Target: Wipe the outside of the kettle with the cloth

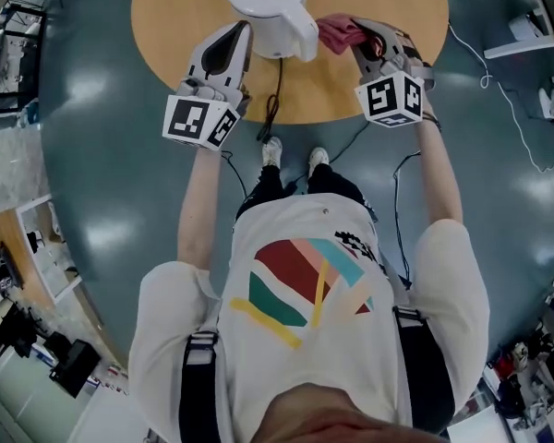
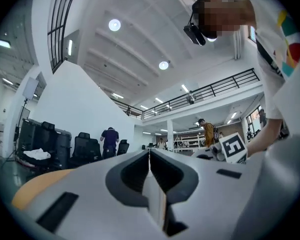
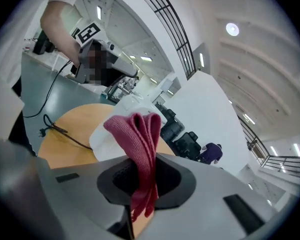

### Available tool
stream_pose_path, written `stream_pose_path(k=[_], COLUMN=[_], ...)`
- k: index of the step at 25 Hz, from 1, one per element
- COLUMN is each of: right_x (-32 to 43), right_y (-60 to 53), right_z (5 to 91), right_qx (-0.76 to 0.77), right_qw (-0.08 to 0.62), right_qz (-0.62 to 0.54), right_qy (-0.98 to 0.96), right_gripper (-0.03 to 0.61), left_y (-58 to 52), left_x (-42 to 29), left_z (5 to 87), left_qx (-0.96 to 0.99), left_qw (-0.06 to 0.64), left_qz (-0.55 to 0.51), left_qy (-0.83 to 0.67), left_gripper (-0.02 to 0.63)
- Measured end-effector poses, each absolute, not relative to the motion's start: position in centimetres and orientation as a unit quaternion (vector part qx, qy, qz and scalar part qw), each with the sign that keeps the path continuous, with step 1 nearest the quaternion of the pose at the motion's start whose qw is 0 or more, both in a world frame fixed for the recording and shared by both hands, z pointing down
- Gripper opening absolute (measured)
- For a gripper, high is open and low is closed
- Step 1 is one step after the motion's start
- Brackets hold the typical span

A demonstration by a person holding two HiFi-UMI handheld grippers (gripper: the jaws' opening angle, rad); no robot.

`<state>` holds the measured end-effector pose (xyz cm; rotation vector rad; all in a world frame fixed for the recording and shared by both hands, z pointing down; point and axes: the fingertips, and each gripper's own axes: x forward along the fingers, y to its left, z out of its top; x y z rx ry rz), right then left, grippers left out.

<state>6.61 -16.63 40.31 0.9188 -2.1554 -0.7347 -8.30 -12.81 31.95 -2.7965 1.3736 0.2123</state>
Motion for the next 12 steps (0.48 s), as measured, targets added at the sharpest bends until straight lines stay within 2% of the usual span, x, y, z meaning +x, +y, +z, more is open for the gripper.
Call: stream_pose_path(k=[6,12], right_x=[3.6,2.2], right_y=[-18.1,-18.7], right_z=[40.1,41.1], right_qx=[0.248,0.168], right_qw=[0.273,0.281], right_qz=[-0.25,-0.258], right_qy=[-0.895,-0.909], right_gripper=[0.047,0.048], left_y=[-16.3,-19.2], left_x=[-5.9,-4.9], left_z=[29.3,32.5], left_qx=[-0.886,-0.881], left_qw=[0.049,-0.002], left_qz=[0.052,-0.003], left_qy=[0.458,0.473], left_gripper=[0.044,0.044])
